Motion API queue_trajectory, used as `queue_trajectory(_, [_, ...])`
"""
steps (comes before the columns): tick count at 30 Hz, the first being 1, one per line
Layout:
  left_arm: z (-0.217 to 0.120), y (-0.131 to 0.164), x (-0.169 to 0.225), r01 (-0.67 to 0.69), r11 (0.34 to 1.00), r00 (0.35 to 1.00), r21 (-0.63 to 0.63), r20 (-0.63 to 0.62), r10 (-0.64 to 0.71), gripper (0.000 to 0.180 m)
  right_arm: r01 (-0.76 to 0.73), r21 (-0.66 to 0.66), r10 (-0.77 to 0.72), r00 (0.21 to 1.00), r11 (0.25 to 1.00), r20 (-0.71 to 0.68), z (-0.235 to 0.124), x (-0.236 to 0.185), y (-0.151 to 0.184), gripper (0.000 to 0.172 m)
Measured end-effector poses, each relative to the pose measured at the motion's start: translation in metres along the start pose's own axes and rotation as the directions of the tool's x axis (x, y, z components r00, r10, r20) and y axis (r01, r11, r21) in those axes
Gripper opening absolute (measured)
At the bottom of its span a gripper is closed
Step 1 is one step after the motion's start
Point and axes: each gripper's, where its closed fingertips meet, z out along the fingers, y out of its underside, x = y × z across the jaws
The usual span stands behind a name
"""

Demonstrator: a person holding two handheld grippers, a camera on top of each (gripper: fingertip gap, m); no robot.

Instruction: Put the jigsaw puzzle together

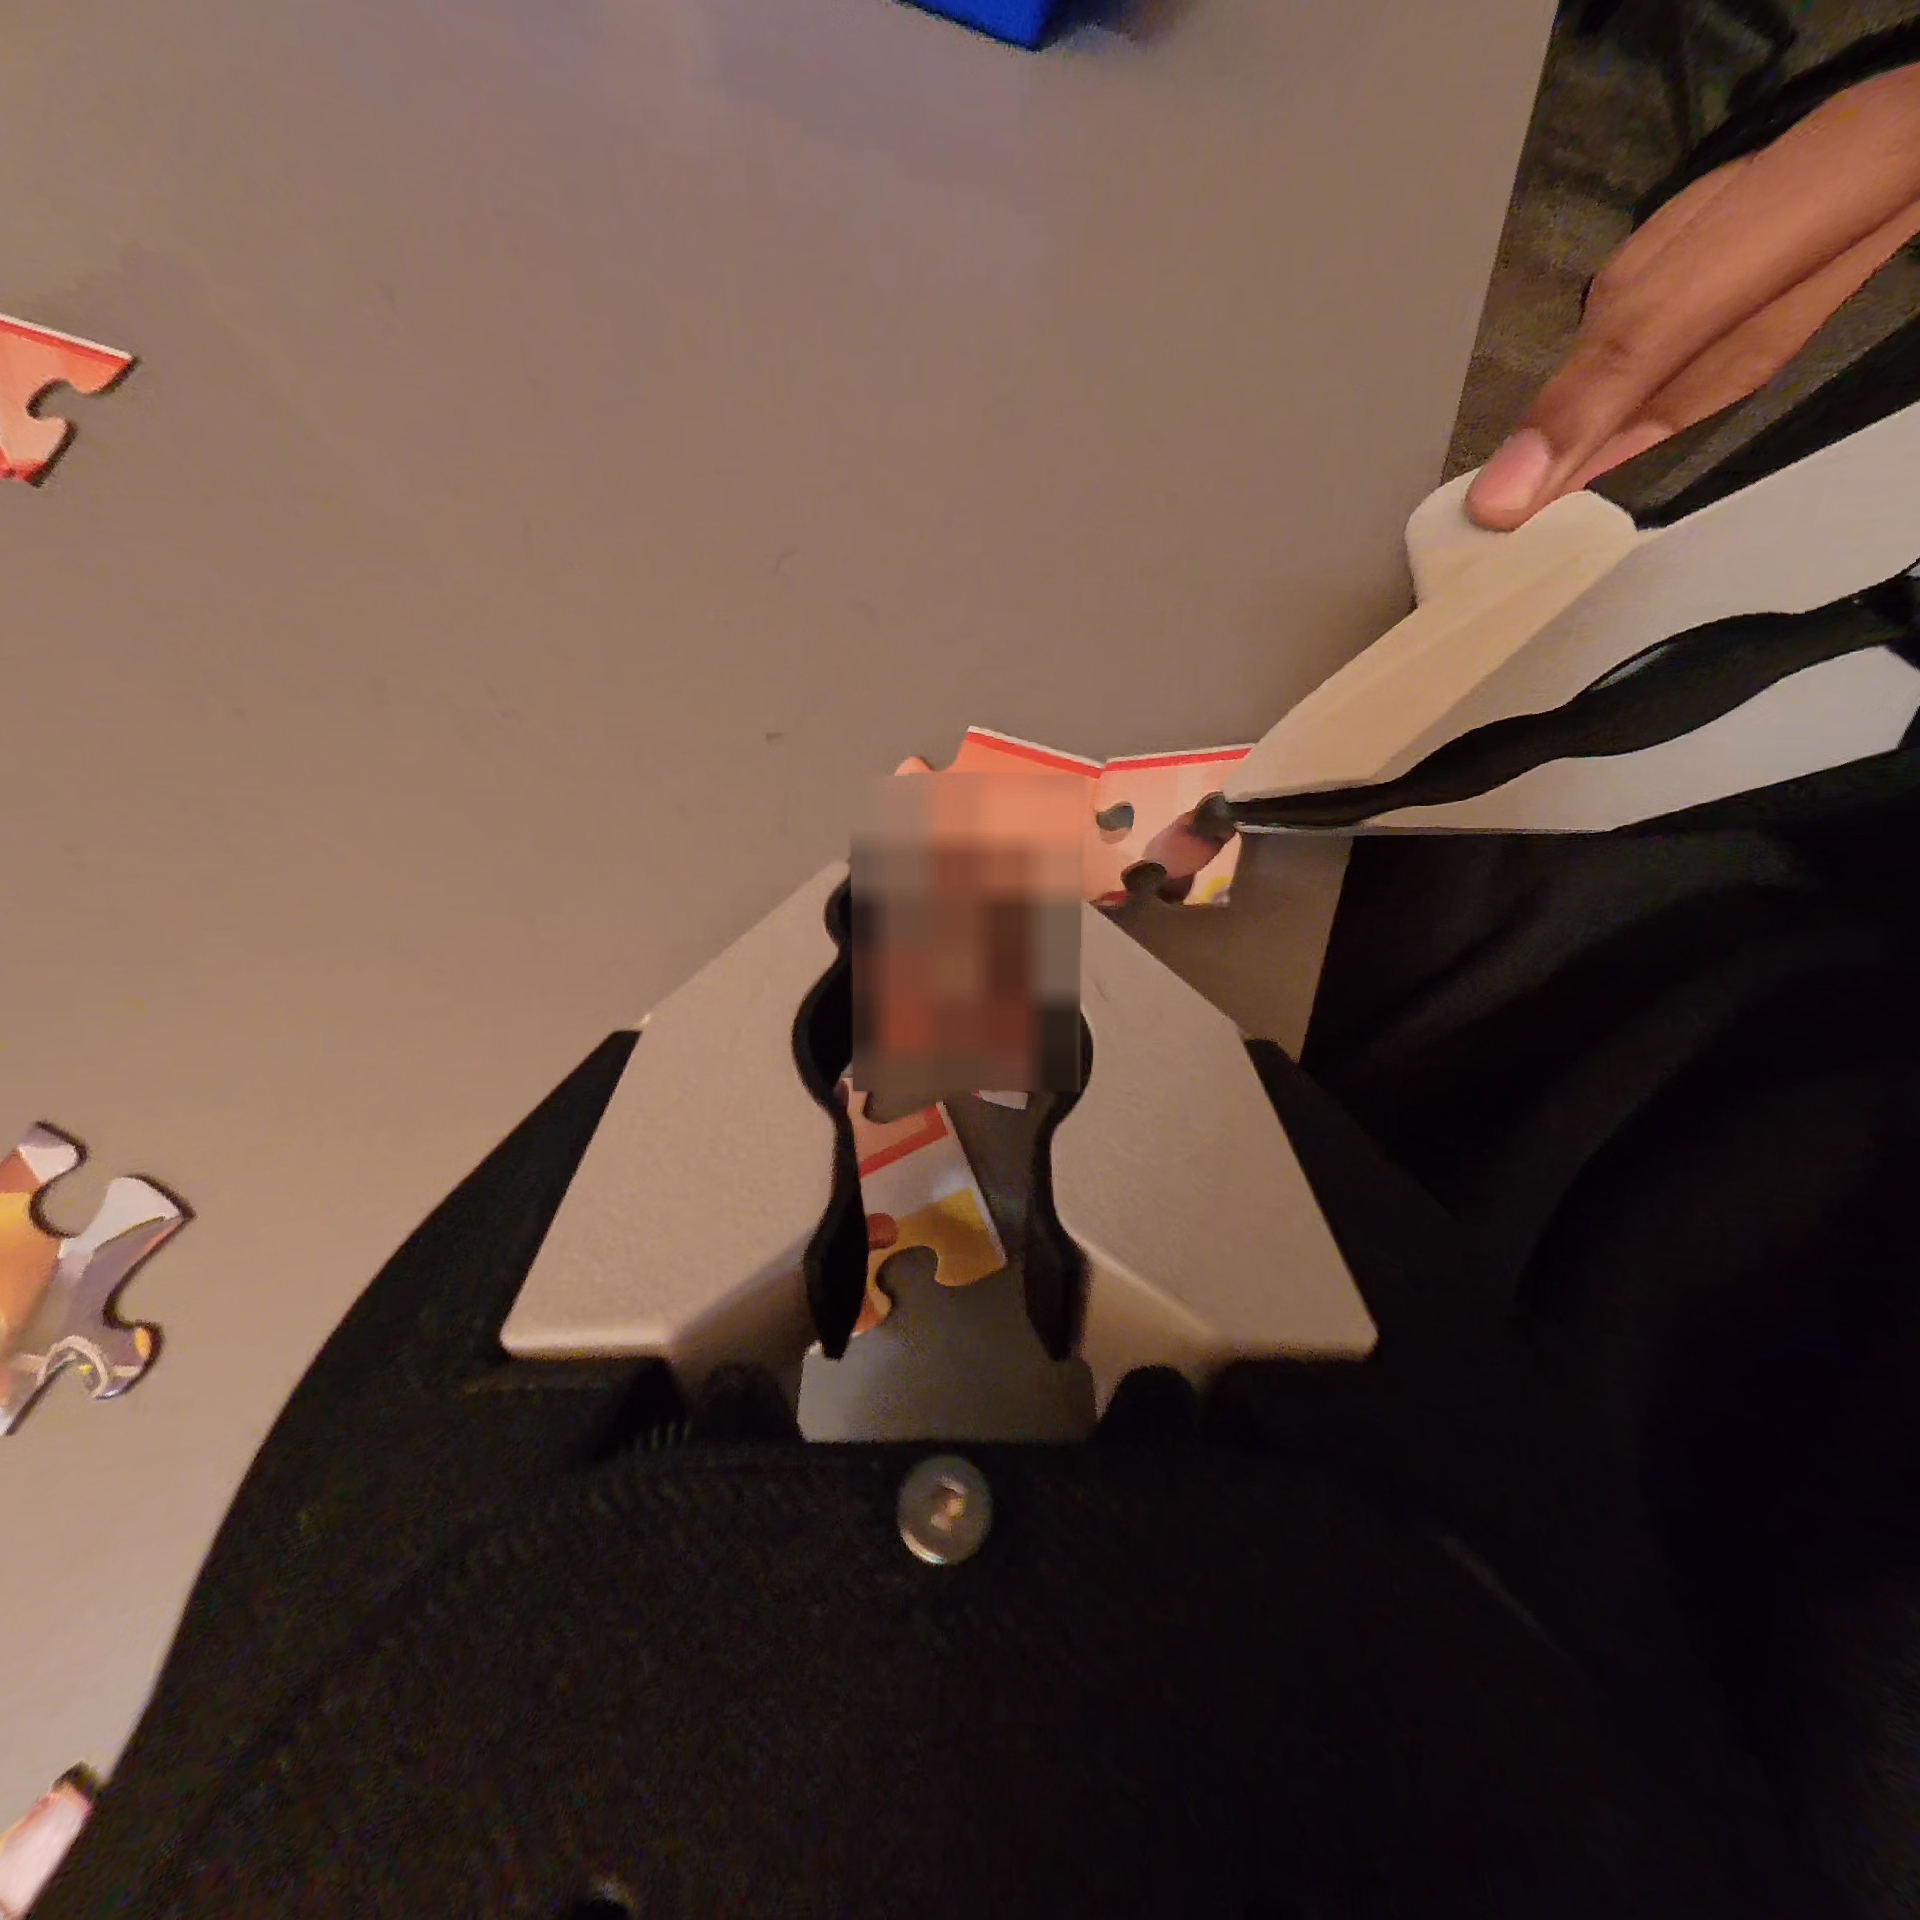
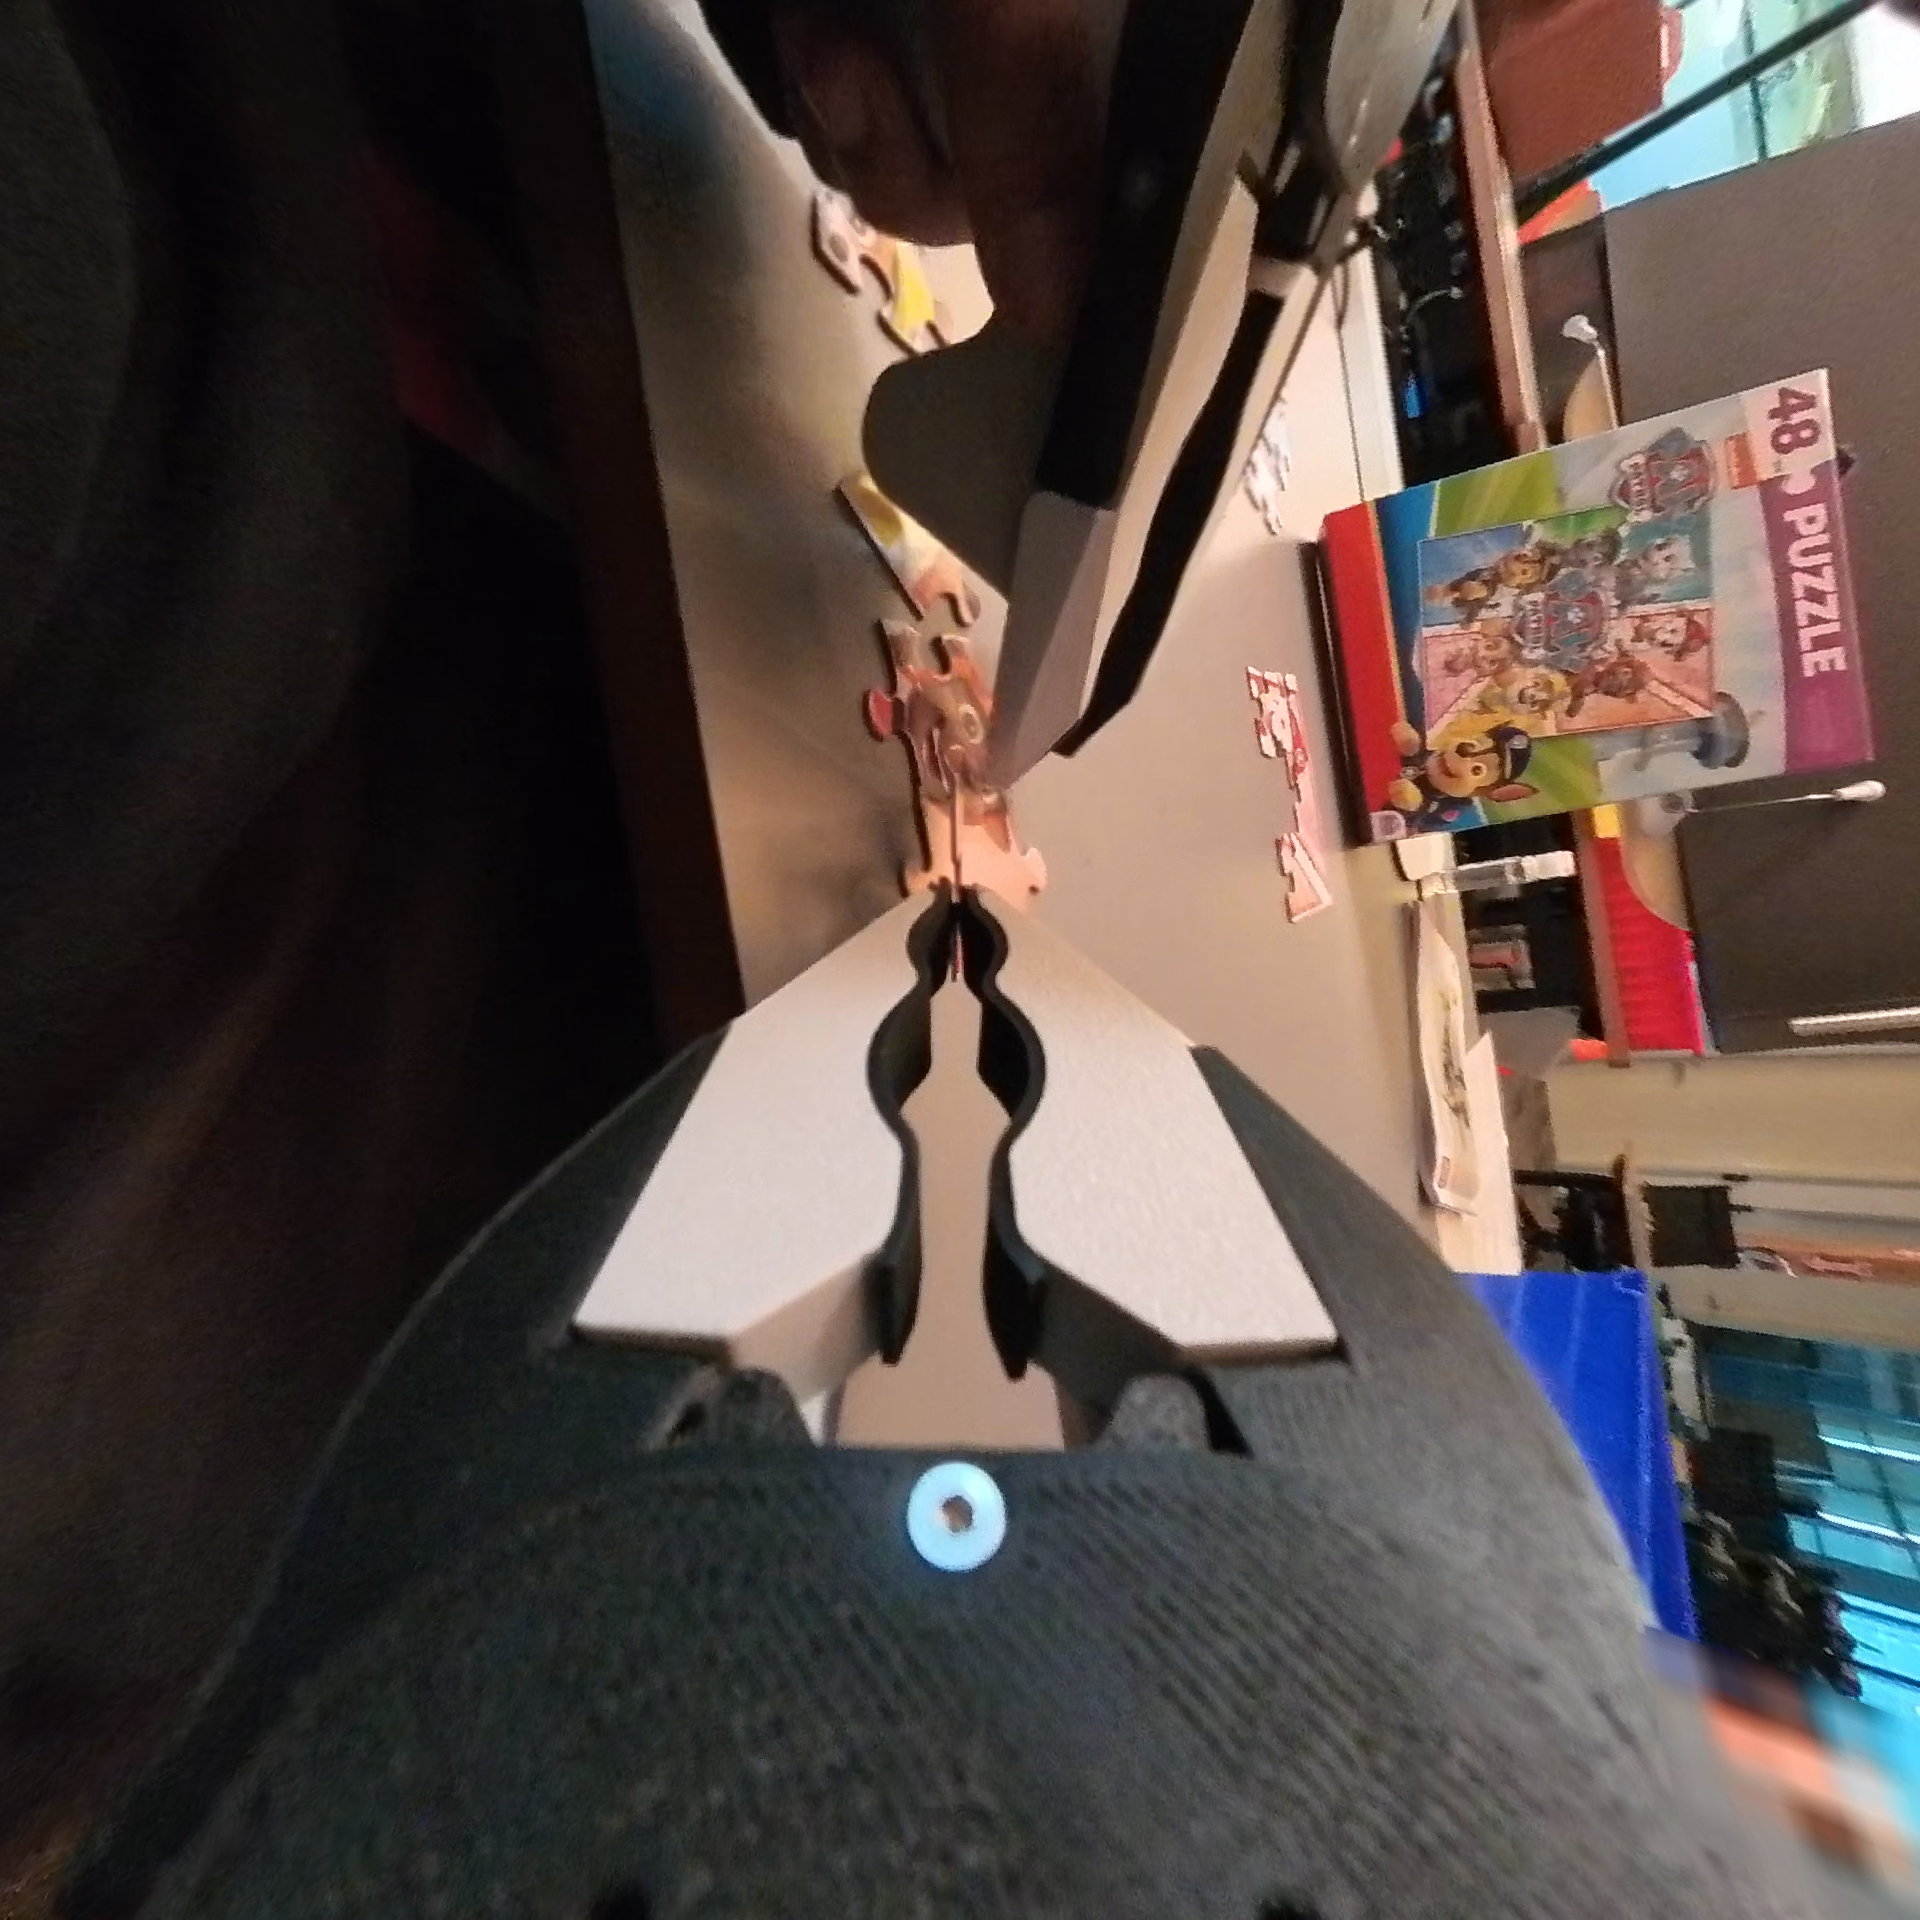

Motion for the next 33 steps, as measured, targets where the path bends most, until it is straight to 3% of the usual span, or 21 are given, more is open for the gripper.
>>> queue_trajectory(9, [0.009,0.007,-0.002,0.003,0.999,1.0,-0.043,0.003,-0.003,0.024,0.02,-0.044,-0.017,0.998,0.999,0.06,0.004,-0.015,0.009,0.002])
queue_trajectory(13, [0.009,0.008,-0.002,0.001,0.999,1.0,-0.051,0.005,0.0,0.025,0.005,-0.055,-0.001,0.998,0.998,0.064,0.002,-0.011,0.011,0.012])
queue_trajectory(16, [0.009,0.008,-0.003,-0.004,0.998,1.0,-0.057,0.011,0.005,0.024,-0.107,-0.02,0.109,0.989,0.994,0.1,-0.004,-0.008,0.008,0.023])
queue_trajectory(19, [0.009,0.008,-0.003,-0.005,0.998,1.0,-0.057,0.01,0.005,0.024,-0.323,0.077,0.309,0.939,0.943,0.15,-0.009,0.004,-0.006,0.025])
queue_trajectory(21, [0.009,0.007,-0.002,-0.003,0.998,1.0,-0.057,0.009,0.004,0.023,-0.495,0.071,0.478,0.861,0.866,0.176,-0.003,0.015,-0.006,0.024])
queue_trajectory(24, [0.009,0.007,-0.002,-0.009,0.998,1.0,-0.06,0.015,0.01,0.023,-0.688,-0.065,0.675,0.684,0.723,0.275,0.016,0.005,0.002,0.03])
queue_trajectory(27, [0.004,0.006,-0.005,-0.021,0.998,0.999,-0.054,0.04,0.024,0.023,-0.724,-0.124,0.721,0.626,0.679,0.297,0.024,0.0,0.009,0.027])
queue_trajectory(33, [-0.013,0.001,-0.021,0.045,0.999,0.996,0.024,0.071,-0.046,0.021,-0.706,-0.028,0.688,0.679,0.708,0.255,0.009,0.02,0.007,0.025])
